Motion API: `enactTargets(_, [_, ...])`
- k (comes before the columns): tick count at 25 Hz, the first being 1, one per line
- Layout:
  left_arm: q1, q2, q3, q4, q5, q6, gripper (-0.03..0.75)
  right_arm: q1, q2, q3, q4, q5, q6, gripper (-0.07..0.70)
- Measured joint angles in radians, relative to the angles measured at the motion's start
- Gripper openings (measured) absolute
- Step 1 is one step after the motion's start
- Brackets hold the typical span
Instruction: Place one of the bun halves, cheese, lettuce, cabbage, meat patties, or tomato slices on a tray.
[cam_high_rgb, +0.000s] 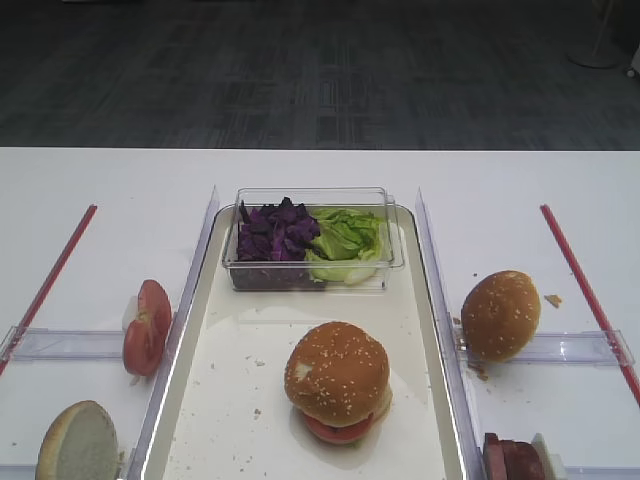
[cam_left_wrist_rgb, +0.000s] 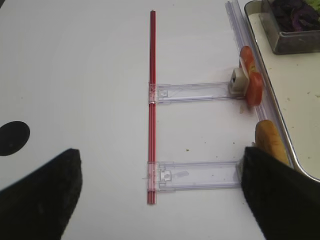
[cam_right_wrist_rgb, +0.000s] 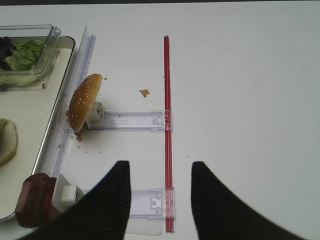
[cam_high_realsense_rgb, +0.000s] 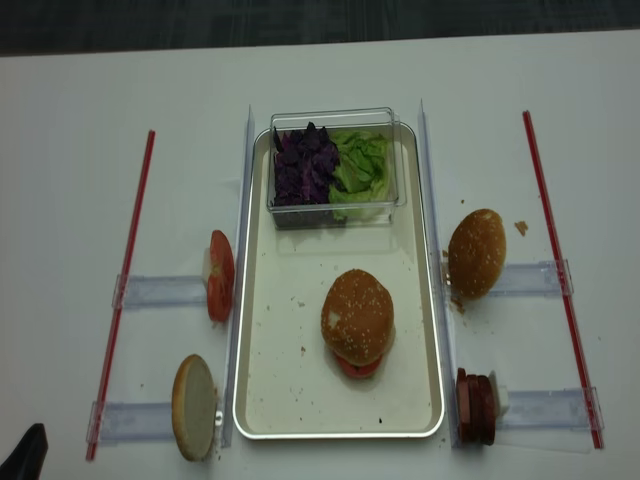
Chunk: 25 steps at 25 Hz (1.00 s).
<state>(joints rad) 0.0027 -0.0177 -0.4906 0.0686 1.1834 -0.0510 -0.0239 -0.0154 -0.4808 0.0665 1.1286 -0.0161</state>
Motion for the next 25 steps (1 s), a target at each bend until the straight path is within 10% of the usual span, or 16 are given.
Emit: enactTargets(25, [0.0,0.0,0.0,0.0,0.0,0.0,0.598,0.0,0.0,0.0,0.0,0.0,0.0,0.154])
